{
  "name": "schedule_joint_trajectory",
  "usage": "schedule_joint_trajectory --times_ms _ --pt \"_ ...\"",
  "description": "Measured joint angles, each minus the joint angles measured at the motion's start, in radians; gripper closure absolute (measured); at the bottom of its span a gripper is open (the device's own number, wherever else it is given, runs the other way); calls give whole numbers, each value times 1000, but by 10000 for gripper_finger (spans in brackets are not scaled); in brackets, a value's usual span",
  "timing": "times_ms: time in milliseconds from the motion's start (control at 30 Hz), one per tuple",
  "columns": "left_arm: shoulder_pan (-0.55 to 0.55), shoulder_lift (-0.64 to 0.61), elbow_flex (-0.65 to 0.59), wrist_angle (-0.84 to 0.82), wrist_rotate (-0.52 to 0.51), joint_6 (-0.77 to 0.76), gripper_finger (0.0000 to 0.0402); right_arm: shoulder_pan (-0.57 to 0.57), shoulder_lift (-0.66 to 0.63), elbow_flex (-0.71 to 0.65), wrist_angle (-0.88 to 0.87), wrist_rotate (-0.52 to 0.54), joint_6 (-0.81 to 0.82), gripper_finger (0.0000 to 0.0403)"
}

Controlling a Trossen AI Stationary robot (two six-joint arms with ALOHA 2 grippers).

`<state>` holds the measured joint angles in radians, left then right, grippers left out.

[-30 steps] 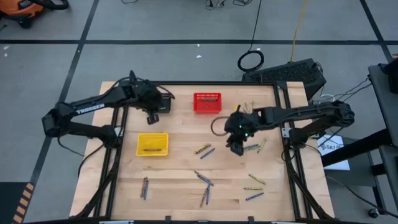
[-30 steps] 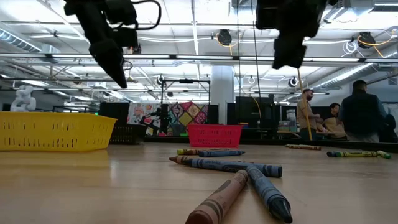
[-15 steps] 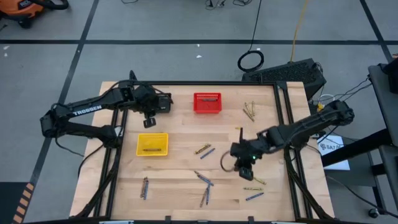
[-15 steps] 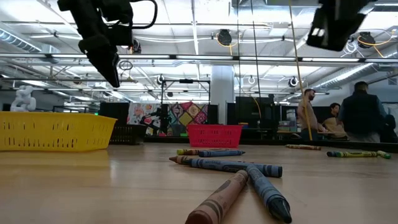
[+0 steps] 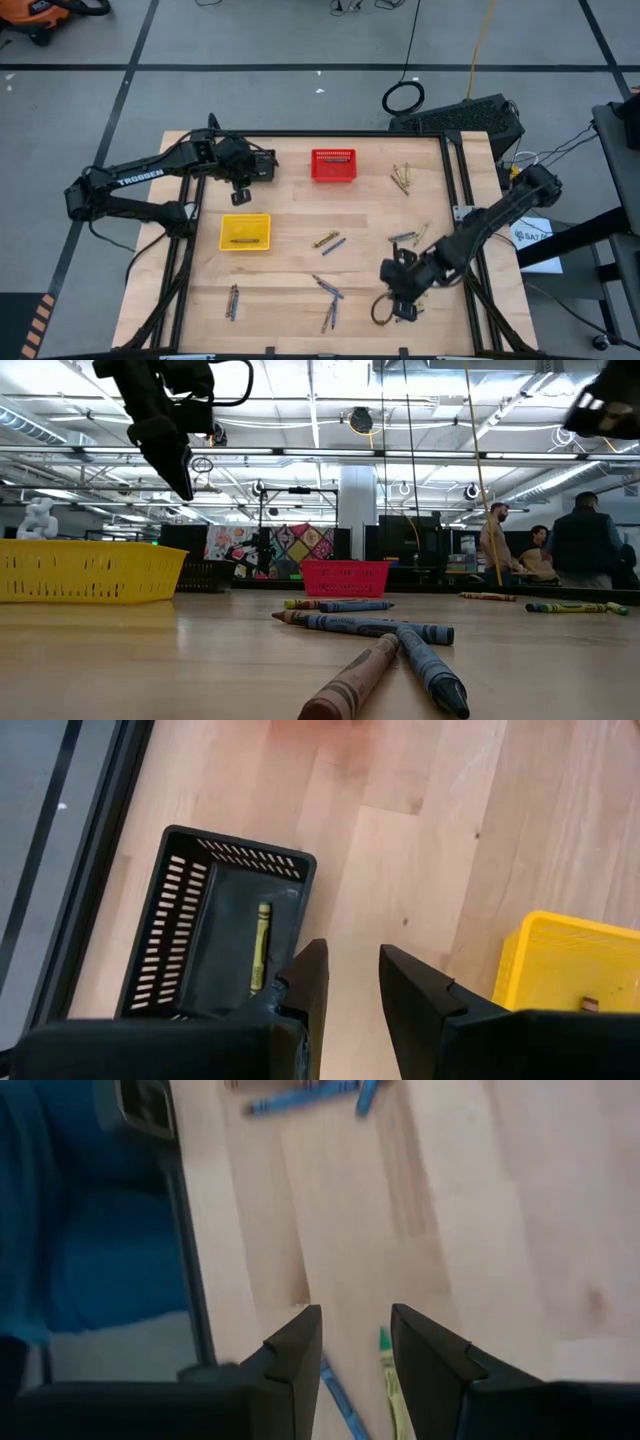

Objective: Sort crayons
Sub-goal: Put the blue crayon into the red basket

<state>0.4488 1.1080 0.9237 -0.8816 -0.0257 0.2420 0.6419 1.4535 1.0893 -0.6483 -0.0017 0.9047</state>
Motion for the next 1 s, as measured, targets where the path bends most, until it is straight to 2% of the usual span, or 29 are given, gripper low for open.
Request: schedule_joint_trajectory --times_ms 433,1000 --pt "0 0 0 12 0 -2 310 145 128 0 -19 1 25 293" --pt "0 0 0 12 0 -4 310 236 309 0 17 1 75 293"
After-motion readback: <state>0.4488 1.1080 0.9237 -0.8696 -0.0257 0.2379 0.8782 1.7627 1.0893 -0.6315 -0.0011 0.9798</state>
